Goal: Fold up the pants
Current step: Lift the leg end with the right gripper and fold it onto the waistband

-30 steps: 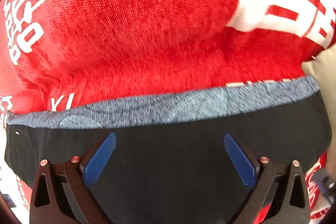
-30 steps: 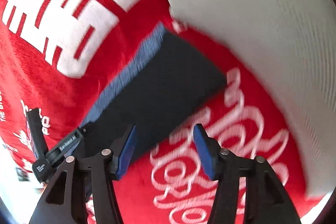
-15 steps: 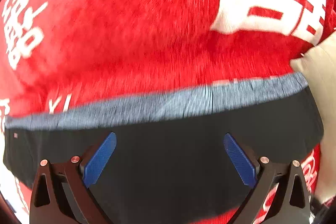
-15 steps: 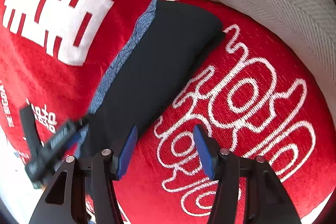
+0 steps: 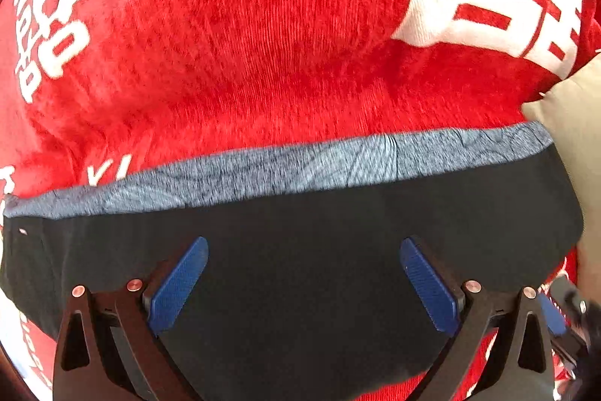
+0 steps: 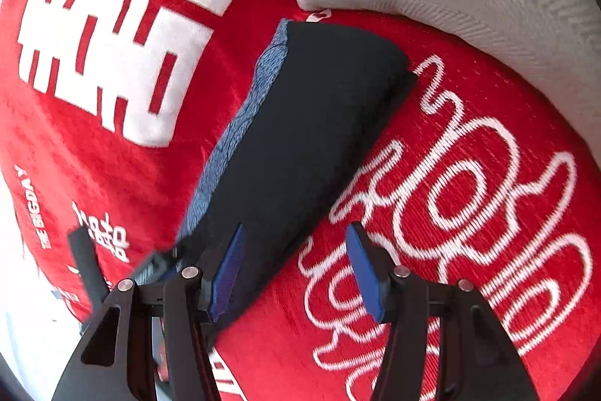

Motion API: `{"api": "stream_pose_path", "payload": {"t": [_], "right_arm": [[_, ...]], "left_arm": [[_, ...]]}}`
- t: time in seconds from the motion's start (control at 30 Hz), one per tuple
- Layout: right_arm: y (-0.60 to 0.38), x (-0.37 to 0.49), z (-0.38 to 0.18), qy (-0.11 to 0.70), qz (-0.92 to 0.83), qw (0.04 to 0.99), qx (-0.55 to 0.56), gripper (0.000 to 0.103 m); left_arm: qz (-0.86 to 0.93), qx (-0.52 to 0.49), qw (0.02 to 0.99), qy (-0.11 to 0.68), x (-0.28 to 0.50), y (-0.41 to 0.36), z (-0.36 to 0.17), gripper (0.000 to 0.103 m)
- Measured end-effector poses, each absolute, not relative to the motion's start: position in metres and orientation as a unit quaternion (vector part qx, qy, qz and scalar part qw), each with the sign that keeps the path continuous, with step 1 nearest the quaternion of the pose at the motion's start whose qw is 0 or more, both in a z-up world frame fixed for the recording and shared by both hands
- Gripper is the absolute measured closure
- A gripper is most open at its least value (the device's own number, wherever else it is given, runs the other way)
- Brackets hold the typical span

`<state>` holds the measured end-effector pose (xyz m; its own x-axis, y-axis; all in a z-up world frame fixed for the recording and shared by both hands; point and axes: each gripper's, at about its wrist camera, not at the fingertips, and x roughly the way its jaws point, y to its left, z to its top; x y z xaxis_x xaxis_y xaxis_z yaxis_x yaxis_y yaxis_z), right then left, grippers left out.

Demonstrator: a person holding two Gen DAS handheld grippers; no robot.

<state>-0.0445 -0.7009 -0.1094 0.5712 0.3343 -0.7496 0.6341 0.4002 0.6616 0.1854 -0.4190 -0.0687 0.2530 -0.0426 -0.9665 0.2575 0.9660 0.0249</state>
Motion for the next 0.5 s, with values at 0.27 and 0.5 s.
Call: {"api": "stream_pose_path", "payload": {"t": [0.27, 0.5], "right_arm": [[-0.708, -0.039, -0.123, 0.389, -0.082, 0.720, 0.569, 0.042], [-0.710, -0.010, -0.128, 0.357, -0.048, 0.742, 0.565, 0.042]], "left_arm": [[-0.086, 0.073, 0.791, 0.601, 0.186, -0.412, -0.079, 0.000], [-0.115, 0.081, 0.788, 0.600, 0.191, -0.431, -0.070, 0.001]]}}
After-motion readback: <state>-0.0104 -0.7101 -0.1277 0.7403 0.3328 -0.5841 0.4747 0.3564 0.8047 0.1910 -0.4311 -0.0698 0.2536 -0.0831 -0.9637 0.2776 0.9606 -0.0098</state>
